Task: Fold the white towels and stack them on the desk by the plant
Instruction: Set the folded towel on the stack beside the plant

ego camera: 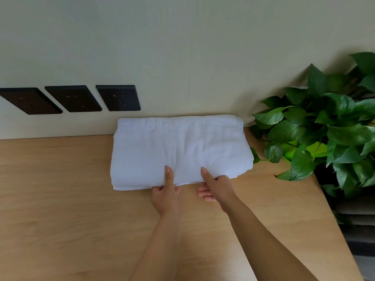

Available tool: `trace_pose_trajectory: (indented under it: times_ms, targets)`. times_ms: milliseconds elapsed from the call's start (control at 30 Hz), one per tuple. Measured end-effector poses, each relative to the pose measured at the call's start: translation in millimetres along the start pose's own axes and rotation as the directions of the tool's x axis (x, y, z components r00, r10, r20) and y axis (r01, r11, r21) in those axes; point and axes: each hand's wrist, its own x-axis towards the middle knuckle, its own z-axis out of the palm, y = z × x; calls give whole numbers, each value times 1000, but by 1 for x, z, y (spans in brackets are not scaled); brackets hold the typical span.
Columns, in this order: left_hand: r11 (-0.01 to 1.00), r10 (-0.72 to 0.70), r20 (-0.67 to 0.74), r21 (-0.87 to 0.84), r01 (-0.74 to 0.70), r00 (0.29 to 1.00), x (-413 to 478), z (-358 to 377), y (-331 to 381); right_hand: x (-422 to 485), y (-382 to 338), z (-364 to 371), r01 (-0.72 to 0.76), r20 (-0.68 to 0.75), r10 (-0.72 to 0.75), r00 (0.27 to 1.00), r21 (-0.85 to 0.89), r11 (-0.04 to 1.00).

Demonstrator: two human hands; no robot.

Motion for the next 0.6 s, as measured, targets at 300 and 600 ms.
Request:
trace_pose_trajectory:
  times_ms: [300, 600]
  targets:
    - [932, -132, 191, -309, 187, 973, 4, -2, -6, -11, 15, 16, -4, 14, 4, 1000, 3, 1000]
    - [924, -125, 222, -329, 195, 967, 2, -3, -10, 6, -81, 38, 715, 57, -885, 461, -615, 333]
